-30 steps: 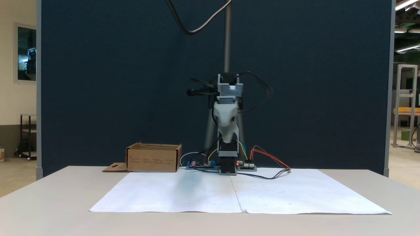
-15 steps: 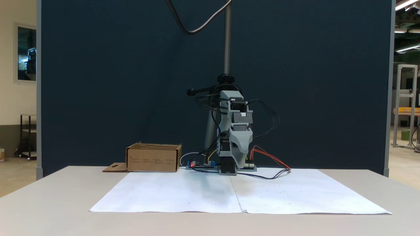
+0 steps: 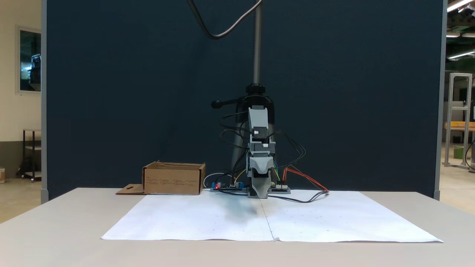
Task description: Grasp a green dice and put it in the bin.
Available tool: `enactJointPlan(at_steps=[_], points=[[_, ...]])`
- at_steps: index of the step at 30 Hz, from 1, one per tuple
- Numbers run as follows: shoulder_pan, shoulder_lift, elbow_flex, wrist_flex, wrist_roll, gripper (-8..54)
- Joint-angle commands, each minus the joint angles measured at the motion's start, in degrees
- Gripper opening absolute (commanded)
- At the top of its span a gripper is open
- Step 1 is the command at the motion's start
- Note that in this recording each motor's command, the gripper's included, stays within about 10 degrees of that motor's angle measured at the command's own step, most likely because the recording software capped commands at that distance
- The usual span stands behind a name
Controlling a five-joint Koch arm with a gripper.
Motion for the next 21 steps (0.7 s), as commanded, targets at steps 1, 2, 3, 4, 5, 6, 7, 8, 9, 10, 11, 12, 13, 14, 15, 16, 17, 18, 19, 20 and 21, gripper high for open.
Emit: enactJointPlan(at_steps=[1, 2, 3, 4, 5, 6, 7, 8, 9, 10, 11, 12, 13, 14, 15, 16, 17, 18, 19, 20, 21], points=[[1.76, 2.37, 1.32, -9.65, 2.20, 44.2], [2.29, 2.55, 2.90, -11.32, 2.11, 44.1], [2.64, 2.72, 4.22, -12.81, 1.85, 44.1], [2.99, 3.16, 5.71, -14.22, 1.76, 44.1], [3.34, 3.60, 7.12, -15.89, 1.58, 44.1], [3.52, 4.22, 8.53, -17.65, 0.97, 44.1], [3.52, 4.66, 9.93, -19.32, 0.62, 44.1], [3.52, 5.01, 11.34, -20.90, 0.26, 44.0], [3.52, 5.54, 12.57, -22.30, 0.00, 43.9], [3.52, 5.71, 13.45, -23.97, -0.62, 43.9], [3.52, 5.89, 14.15, -25.47, -0.79, 43.9], [3.52, 5.98, 14.50, -26.87, -0.79, 43.9], [3.78, 6.15, 15.29, -29.42, -0.88, 43.9], [3.96, 6.33, 15.64, -30.74, -1.23, 43.9], [4.04, 6.68, 16.17, -32.32, -1.32, 43.9], [4.04, 7.21, 16.79, -33.82, -1.32, 43.9], [4.04, 7.65, 17.40, -35.40, -1.58, 43.9], [3.96, 8.26, 17.93, -36.81, -2.11, 43.9], [3.87, 9.14, 18.54, -38.12, -2.29, 43.9], [3.87, 9.49, 19.07, -39.53, -2.29, 43.9], [3.87, 9.67, 19.42, -40.94, -2.29, 43.8]])
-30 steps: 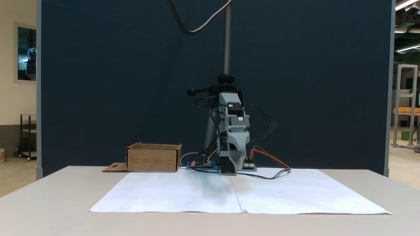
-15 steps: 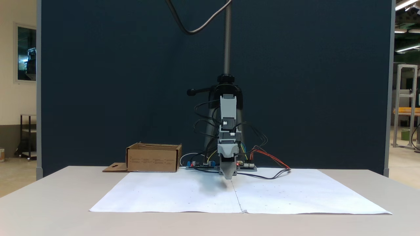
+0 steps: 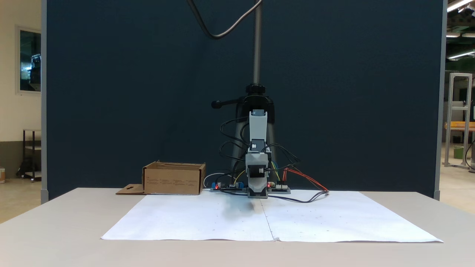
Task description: Grasp a green dice and put it in the bin.
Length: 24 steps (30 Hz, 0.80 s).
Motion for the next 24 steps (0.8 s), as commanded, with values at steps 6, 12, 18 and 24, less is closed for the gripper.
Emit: enactJointPlan(at_steps=[6, 12, 18, 24], points=[[0.79, 3.69, 2.37, -16.06, -2.02, 43.2], [1.58, 5.54, 5.19, -24.85, -2.11, 43.2], [2.46, 7.21, 8.61, -32.76, -2.02, 43.2], [1.85, 7.29, 11.51, -39.99, -2.02, 43.2]])
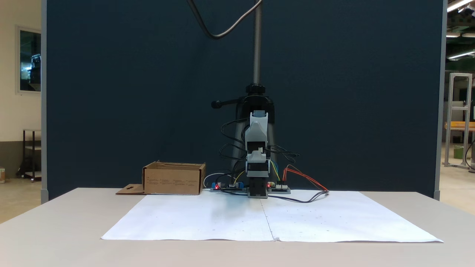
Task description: Grasp a green dice and put it in the bin.
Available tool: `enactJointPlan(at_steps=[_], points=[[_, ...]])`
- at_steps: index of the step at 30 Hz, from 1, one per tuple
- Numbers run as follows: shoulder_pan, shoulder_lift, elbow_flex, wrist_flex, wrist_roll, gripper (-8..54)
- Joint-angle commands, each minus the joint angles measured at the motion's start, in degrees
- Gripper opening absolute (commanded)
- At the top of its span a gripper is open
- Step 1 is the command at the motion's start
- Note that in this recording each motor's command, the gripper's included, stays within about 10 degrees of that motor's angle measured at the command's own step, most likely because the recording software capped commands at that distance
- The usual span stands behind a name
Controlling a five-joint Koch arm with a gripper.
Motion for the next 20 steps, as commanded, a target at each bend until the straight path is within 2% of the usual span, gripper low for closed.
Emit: enactJointPlan(at_steps=[1, 6, 20], points=[[0.18, 4.66, 5.10, -7.65, -2.02, 43.2], [0.35, 6.59, 11.41, -11.85, -2.11, 43.2], [-2.11, 6.68, 11.41, -11.85, -1.85, 44.6]])
